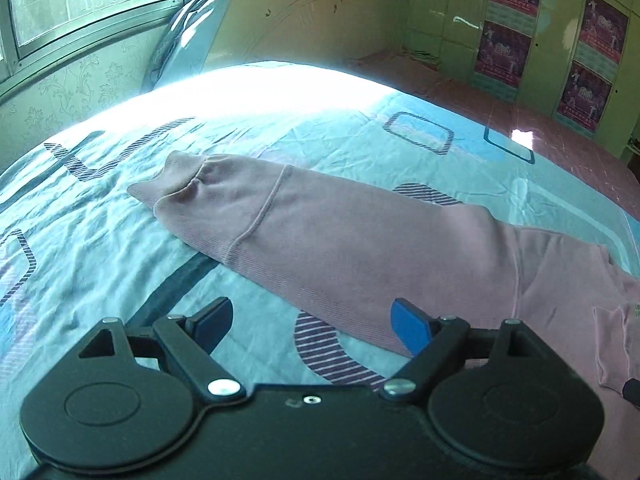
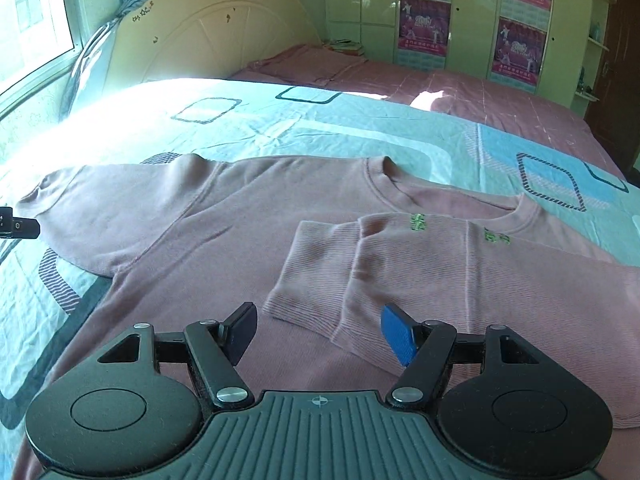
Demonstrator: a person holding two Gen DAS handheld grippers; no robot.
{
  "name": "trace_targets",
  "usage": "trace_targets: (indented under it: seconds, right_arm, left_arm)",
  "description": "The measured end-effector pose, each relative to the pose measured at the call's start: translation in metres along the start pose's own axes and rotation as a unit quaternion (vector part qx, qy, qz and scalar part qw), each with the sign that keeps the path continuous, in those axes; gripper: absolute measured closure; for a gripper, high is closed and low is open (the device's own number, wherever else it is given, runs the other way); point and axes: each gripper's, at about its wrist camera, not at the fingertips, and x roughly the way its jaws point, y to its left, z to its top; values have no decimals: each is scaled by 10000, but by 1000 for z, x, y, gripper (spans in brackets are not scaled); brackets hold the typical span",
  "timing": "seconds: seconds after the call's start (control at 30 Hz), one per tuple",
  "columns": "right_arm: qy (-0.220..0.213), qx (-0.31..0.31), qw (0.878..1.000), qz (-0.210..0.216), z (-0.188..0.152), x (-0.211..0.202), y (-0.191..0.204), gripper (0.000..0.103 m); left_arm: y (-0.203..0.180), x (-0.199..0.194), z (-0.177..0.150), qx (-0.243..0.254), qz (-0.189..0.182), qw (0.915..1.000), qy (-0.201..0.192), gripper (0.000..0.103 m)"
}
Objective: Fold small clothes
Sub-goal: 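Move the left gripper to the cuff of the other sleeve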
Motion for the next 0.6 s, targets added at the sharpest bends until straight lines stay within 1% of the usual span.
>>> trace_targets:
  seconds: [0.17, 0.3, 0.4, 0.6]
  right_arm:
    - [26, 69, 9999, -75, 14, 21, 31, 35]
    - [108, 36, 9998, -137, 20, 38, 52, 35]
    - [199, 101, 9996, -160, 22, 49, 62, 35]
    - [233, 86, 9993, -287, 28, 59, 77, 35]
  left_arm:
    - [36, 19, 18, -38, 26, 10000, 14, 17]
    - [61, 33, 28, -138, 8, 9999, 61, 17]
    - [72, 41, 34, -129, 6, 9999, 61, 17]
    - [94, 56, 43, -203, -13, 9997, 108, 17]
